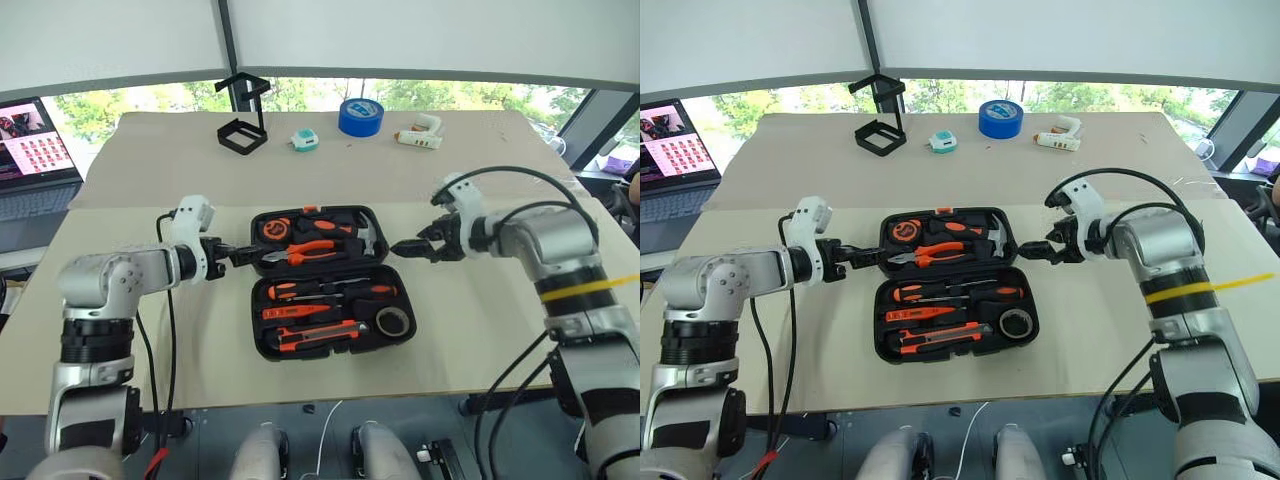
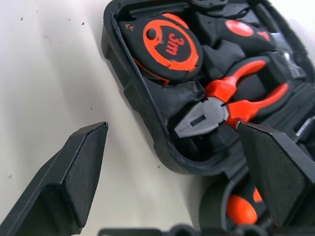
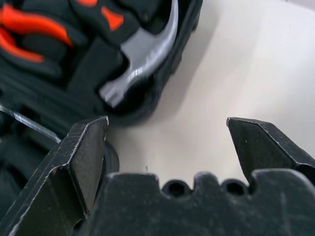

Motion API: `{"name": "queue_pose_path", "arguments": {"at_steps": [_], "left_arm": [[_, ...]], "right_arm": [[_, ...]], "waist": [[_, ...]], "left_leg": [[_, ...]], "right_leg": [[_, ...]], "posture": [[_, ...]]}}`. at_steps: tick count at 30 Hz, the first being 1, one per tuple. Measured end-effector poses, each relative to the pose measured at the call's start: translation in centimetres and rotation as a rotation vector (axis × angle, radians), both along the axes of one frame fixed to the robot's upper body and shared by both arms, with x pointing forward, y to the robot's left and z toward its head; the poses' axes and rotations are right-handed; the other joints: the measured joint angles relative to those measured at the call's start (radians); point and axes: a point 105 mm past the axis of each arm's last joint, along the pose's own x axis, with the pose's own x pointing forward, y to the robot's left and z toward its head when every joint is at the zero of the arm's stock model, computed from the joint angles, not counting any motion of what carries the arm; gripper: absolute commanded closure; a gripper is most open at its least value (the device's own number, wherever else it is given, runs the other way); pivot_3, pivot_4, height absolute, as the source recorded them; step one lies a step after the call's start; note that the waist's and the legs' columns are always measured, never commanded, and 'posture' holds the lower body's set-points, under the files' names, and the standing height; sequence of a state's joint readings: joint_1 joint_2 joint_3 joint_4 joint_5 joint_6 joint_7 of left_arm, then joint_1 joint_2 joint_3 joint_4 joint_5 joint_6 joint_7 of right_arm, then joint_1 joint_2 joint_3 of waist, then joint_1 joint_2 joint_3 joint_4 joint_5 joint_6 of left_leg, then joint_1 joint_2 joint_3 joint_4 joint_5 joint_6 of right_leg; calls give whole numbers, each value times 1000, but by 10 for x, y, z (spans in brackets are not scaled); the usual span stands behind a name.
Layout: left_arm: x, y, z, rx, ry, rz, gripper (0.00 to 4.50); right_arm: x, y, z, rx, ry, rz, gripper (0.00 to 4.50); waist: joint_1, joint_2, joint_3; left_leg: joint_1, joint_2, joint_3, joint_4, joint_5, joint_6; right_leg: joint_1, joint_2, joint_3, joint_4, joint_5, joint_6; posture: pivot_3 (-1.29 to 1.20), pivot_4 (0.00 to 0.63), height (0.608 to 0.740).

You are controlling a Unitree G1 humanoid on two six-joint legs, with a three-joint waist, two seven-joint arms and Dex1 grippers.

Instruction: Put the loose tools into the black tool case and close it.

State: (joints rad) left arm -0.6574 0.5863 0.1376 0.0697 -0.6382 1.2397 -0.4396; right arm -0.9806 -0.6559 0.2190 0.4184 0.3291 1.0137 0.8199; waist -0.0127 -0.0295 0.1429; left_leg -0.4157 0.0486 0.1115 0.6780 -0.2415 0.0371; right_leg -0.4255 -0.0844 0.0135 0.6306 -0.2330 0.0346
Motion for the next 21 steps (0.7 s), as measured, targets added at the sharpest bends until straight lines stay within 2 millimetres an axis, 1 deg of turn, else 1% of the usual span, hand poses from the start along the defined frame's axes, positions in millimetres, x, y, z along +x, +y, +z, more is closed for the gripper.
{"name": "queue_pose_path", "arguments": {"at_steps": [6, 9, 11, 12, 14, 15, 16, 18, 20, 21], "left_arm": [[4, -1, -17, 24, 58, 38, 15], [5, -1, -17, 27, 57, 42, 15], [5, -1, -17, 34, 56, 46, 15], [6, 0, -17, 36, 57, 50, 262], [6, 1, -17, 43, 58, 57, 704], [6, 2, -17, 45, 58, 58, 1082], [7, 1, -17, 48, 55, 60, 1393], [9, -2, -16, 40, 52, 59, 2225], [11, -5, -16, 28, 51, 61, 2951], [12, -7, -16, 19, 49, 59, 3228]], "right_arm": [[16, 5, -5, -2, 64, -74, 0], [17, 8, -17, -8, 108, -86, 0], [18, 9, -29, -21, 146, -105, 0], [19, 8, -31, -28, 151, -117, 0], [22, 10, -31, -46, 146, -128, 503], [24, 11, -31, -49, 143, -128, 696], [25, 13, -31, -54, 139, -122, 1016], [27, 16, -31, -74, 133, -118, 1768], [28, 17, -32, -78, 134, -113, 2429], [28, 19, -32, -77, 134, -110, 2668]], "waist": [[-1, 0, 0], [0, 0, 0], [-1, 0, 0], [-1, 0, 0], [-2, 0, 0], [-2, 0, 0], [-2, 0, 0], [-1, 0, 0], [0, 0, 0], [0, -1, -1]], "left_leg": [[0, 0, 2, 0, 0, -1], [0, 0, 2, 0, 1, -2], [-1, 0, 2, 0, 1, -3], [-1, 0, 2, 0, 2, -4], [0, 0, 2, -1, 3, -6], [0, 0, 2, -1, 4, -6], [0, 0, 2, -1, 4, -7], [0, 0, 2, -1, 4, -7], [0, 0, 2, 0, 4, -7], [0, 0, 2, 0, 4, -7]], "right_leg": [[0, 0, 0, 0, 0, 0], [0, 0, -1, 1, 0, 0], [0, 0, -1, 1, 0, 0], [0, 0, -1, 1, 0, 0], [0, 0, -1, 2, 0, 0], [0, 0, -1, 1, 0, 0], [0, 0, -1, 2, 0, 0], [1, 0, -2, 2, 0, 0], [2, -1, -3, 1, 0, 0], [3, -1, -3, 1, 1, 0]], "posture": [[0, 150, 740], [0, 150, 740], [0, 150, 740], [0, 150, 740], [0, 150, 740], [0, 150, 740], [0, 150, 740], [0, 150, 740], [0, 150, 740], [0, 150, 740]]}}
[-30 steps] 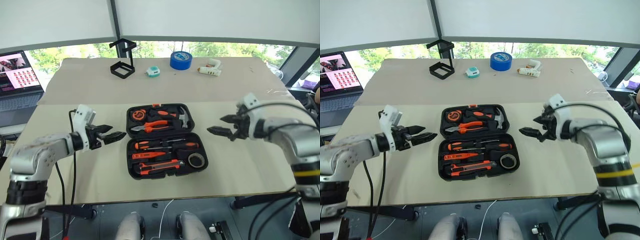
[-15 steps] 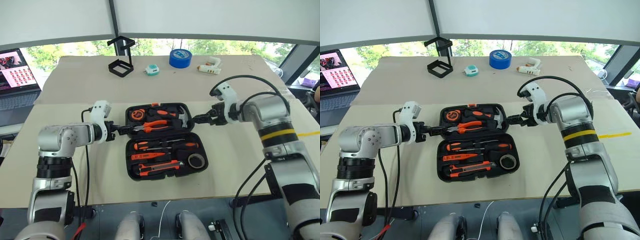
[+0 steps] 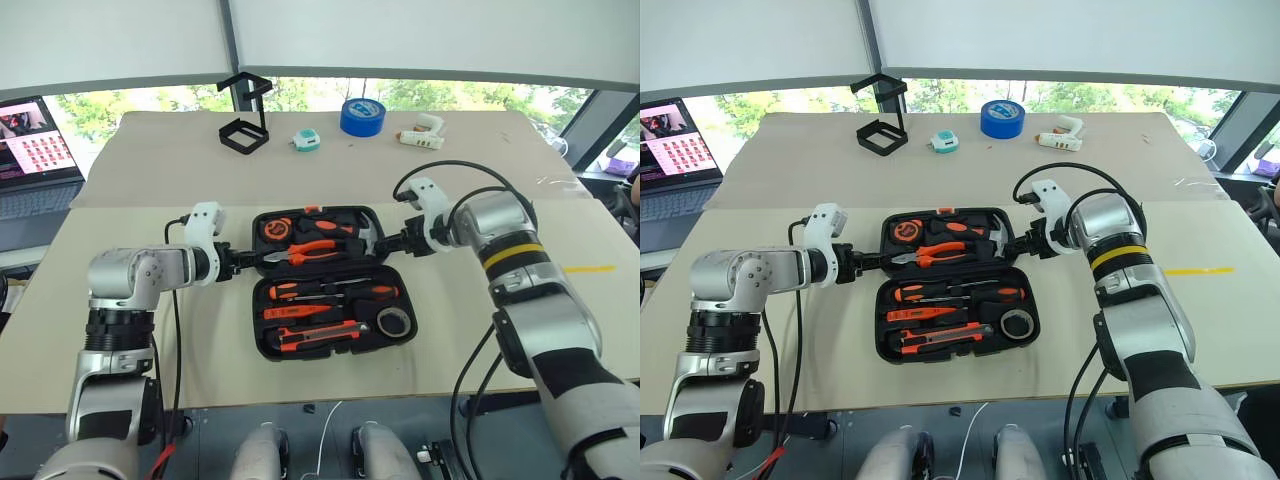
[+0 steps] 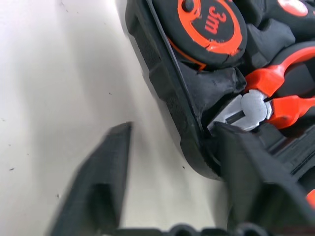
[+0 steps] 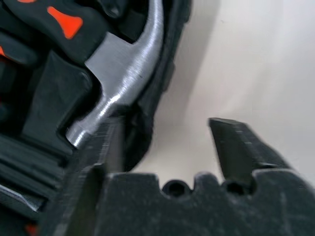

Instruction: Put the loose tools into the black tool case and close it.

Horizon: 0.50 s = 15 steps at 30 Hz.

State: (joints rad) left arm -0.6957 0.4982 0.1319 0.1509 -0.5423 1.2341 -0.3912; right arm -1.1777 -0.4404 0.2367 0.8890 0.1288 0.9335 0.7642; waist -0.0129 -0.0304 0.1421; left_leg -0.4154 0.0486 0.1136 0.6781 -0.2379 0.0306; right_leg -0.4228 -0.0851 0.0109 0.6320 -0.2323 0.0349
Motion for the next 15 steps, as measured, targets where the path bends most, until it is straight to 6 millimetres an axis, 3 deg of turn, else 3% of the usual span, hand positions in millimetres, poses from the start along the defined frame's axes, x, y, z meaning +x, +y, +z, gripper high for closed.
{"name": "queue_pose_path", "arguments": {"at_steps": [3, 5, 9, 15], "left_arm": [[3, -4, -1, -23, -6, 13, 4333], [5, -4, -2, -42, -11, 29, 4500], [4, 0, -3, -78, -51, 51, 4500], [-4, 3, 1, -143, -217, 39, 4500]], "right_arm": [[2, 6, -1, 19, 6, -2, 3747], [4, 7, -1, 37, 0, -13, 4407], [8, 8, -2, 89, -88, 20, 4461], [-4, 4, 4, 43, -436, 265, 4461]], "waist": [[-1, -1, -1], [0, -1, -1], [-3, -1, -1], [-3, 0, 0]], "left_leg": [[4, -1, 0, 0, -3, 5], [7, 0, 0, 0, -2, 4], [7, 0, -1, 0, -1, 4], [0, 0, -2, -2, 4, -4]], "right_leg": [[2, -1, 0, 0, 1, 0], [4, -1, 0, 0, 1, -2], [3, -1, 0, 2, 3, -3], [-4, 0, 1, 1, 3, -2]], "posture": [[0, 150, 740], [0, 150, 740], [0, 150, 740], [0, 150, 740]]}}
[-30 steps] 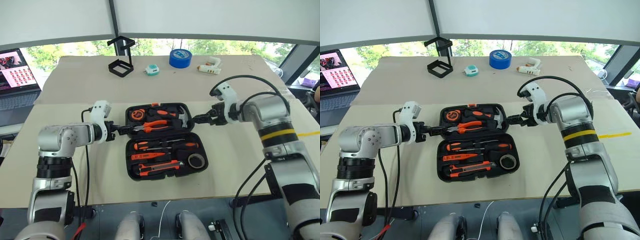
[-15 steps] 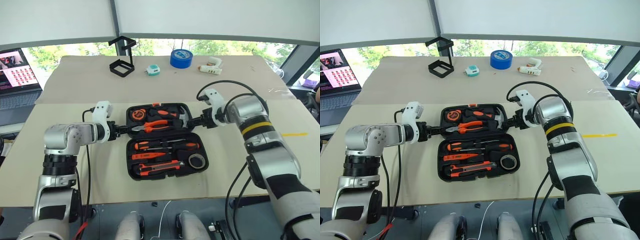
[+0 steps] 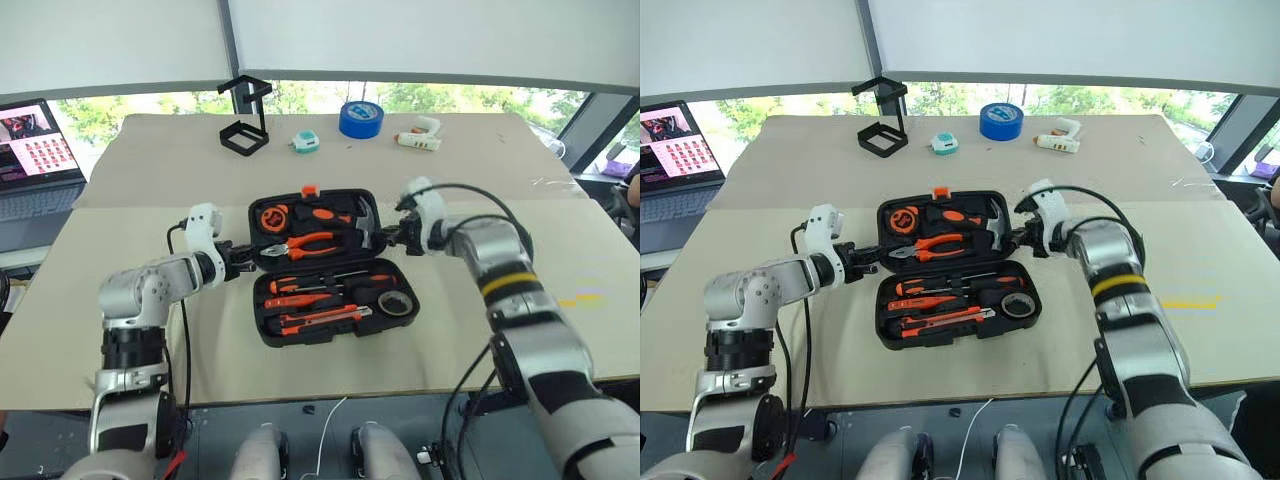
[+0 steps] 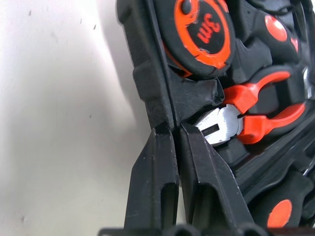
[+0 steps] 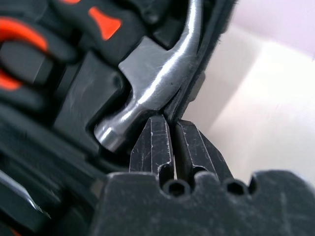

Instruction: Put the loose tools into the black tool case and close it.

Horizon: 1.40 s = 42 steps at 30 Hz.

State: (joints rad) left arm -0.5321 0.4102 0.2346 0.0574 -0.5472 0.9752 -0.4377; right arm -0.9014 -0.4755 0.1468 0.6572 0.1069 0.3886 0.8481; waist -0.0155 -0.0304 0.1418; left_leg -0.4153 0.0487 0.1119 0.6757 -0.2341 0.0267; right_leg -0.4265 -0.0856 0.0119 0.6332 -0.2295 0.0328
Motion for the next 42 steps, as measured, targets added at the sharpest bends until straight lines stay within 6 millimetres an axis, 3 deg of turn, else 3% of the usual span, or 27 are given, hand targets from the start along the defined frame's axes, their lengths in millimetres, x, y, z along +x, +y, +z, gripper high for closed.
{"name": "queue_pose_path", "arguments": {"at_steps": [6, 10, 15, 19, 22, 24, 26, 28, 29, 31, 32, 39, 40, 42], "left_arm": [[-24, 3, 5, 175, -348, -104, 4500], [-60, 9, 7, 333, -541, -251, 4500], [-85, 17, -6, 457, -628, -346, 4500], [-95, 25, -20, 509, -616, -367, 3167], [-107, 44, -44, 511, -499, -346, 2005], [-109, 46, -41, 514, -507, -370, 1188], [-110, 52, -36, 536, -513, -384, 839], [-111, 58, -32, 553, -508, -381, 839], [-109, 62, -32, 553, -492, -377, 839], [-102, 65, -30, 535, -476, -366, 1393], [-94, 63, -25, 523, -482, -363, 1656], [-56, 39, 8, 488, -540, -415, 4254], [-48, 33, 9, 482, -539, -429, 4472], [-37, 22, 9, 483, -531, -455, 4500]], "right_arm": [[-29, -9, 8, -205, -425, 184, 4461], [-66, -18, 0, -419, -768, 371, 4461], [-89, -20, -13, -499, -934, 479, 4461], [-96, -25, -26, -551, -942, 520, 3187], [-105, -44, -57, -580, -811, 509, 2082], [-105, -46, -52, -588, -822, 504, 1370], [-105, -52, -48, -600, -824, 493, 709], [-108, -59, -46, -583, -798, 457, 21], [-111, -66, -45, -552, -761, 417, 315], [-118, -72, -47, -507, -672, 388, 498], [-128, -75, -51, -465, -590, 390, 966], [-181, -64, -69, -313, -254, 509, 3296], [-189, -65, -71, -310, -218, 519, 3565], [-198, -64, -73, -314, -177, 544, 4362]], "waist": [[1, 0, 1], [-3, 0, 1], [-8, 0, 0], [-14, 0, -2], [-16, 0, -1], [-15, 0, -1], [-10, 0, -1], [-3, 0, -1], [3, 0, -1], [8, 0, -1], [18, -1, -1], [19, -1, -1], [20, -1, -1], [23, -1, -1]], "left_leg": [[-1, 0, 3, -4, -1, 1], [6, 0, 5, -8, -3, 5], [16, 1, 7, -10, -7, 10], [18, 1, 7, -10, -7, 10], [14, 1, 7, -10, -7, 11], [15, 2, 7, -8, -7, 11], [16, 1, 6, -8, -7, 11], [16, 1, 6, -8, -7, 11], [16, 1, 6, -8, -7, 12], [15, 1, 5, -8, -7, 12], [15, 1, 4, -7, -7, 12], [16, 1, 3, -5, -7, 13], [16, 0, 3, -5, -7, 13], [15, 0, 3, -5, -7, 13]], "right_leg": [[0, -1, 0, -4, 0, 0], [2, -3, 2, -8, -2, 0], [7, -4, 3, -6, -4, -2], [8, -4, 3, -5, -4, -2], [5, -5, 3, -4, -5, -2], [7, -5, 2, -4, -4, -2], [8, -5, 2, -4, -5, -2], [8, -5, 2, -4, -5, -2], [9, -5, 2, -4, -5, -1], [9, -5, 1, -4, -5, -1], [9, -5, 0, -4, -5, -1], [11, -5, 0, -3, -5, -1], [11, -4, 0, -3, -5, -1], [12, -2, 0, -4, -5, -1]], "posture": [[0, 150, 740], [0, 150, 740], [0, 150, 740], [0, 150, 740], [0, 150, 740], [0, 150, 740], [0, 150, 740], [0, 150, 740], [0, 150, 740], [0, 150, 740], [0, 150, 740], [0, 150, 740], [0, 150, 740], [0, 150, 740]]}}
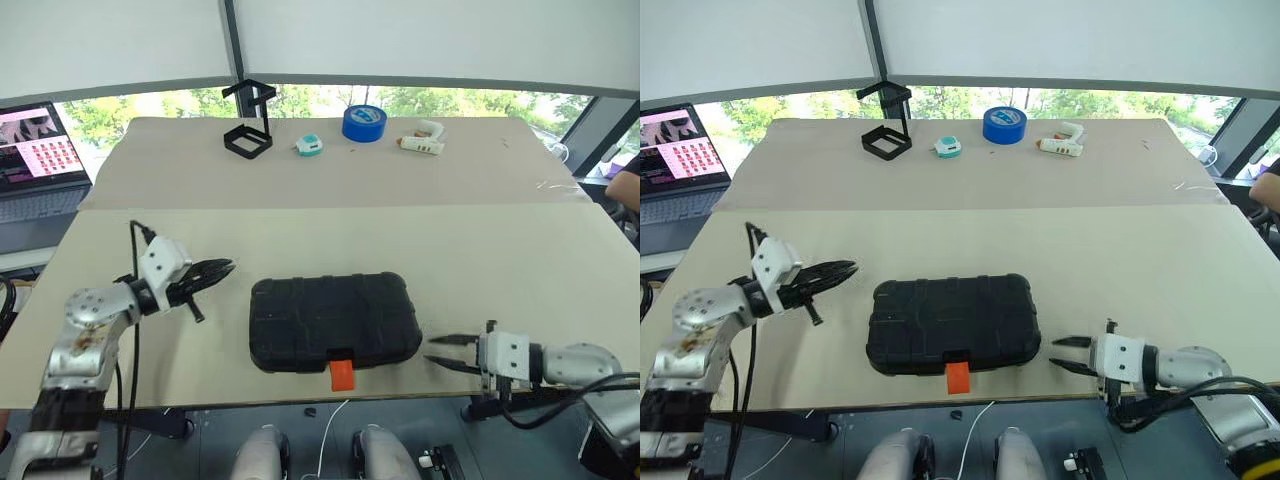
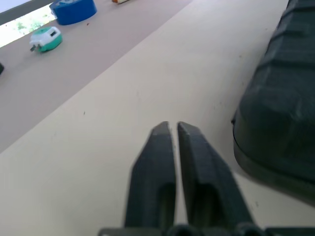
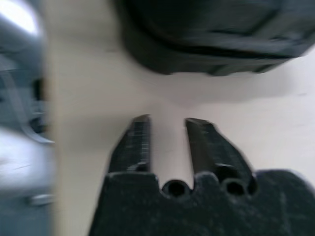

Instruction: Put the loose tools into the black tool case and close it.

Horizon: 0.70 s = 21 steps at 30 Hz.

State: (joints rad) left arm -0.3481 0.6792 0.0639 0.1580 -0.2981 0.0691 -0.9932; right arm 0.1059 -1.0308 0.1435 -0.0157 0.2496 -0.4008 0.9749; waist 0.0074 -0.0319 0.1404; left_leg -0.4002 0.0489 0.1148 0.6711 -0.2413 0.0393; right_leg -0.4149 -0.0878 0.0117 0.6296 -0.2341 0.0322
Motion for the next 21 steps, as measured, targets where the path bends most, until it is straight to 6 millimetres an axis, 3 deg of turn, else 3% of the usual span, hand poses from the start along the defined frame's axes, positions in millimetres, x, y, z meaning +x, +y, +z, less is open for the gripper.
{"name": "queue_pose_path", "arguments": {"at_steps": [5, 12, 16, 21], "left_arm": [[21, -24, -11, 74, 57, -61, 4500], [16, -33, -35, 122, 163, -113, 4500], [3, -26, -47, 115, 219, -100, 4500], [-19, -23, -58, 67, 281, -76, 4500]], "right_arm": [[-14, 29, -2, 14, 51, 57, 4481], [-7, 62, -2, 32, 36, 50, 4481], [12, 80, 0, 50, -17, 40, 4481], [54, 77, 8, 42, -103, -49, 4481]], "waist": [[-4, -1, 0], [-21, -6, -1], [-32, -7, -1], [-21, -6, -1]], "left_leg": [[-2, 1, 0, 2, 0, 0], [-6, 6, -1, 5, 0, -1], [-4, 9, -1, 6, 0, -2], [-6, 10, 0, 7, 1, -3]], "right_leg": [[-1, 4, 0, 0, 0, 0], [-5, 9, 1, 2, 1, -2], [-6, 12, 3, 3, 2, -4], [-7, 11, 3, 3, 2, -5]], "posture": [[0, 150, 740], [0, 150, 740], [0, 150, 740], [0, 150, 740]]}}
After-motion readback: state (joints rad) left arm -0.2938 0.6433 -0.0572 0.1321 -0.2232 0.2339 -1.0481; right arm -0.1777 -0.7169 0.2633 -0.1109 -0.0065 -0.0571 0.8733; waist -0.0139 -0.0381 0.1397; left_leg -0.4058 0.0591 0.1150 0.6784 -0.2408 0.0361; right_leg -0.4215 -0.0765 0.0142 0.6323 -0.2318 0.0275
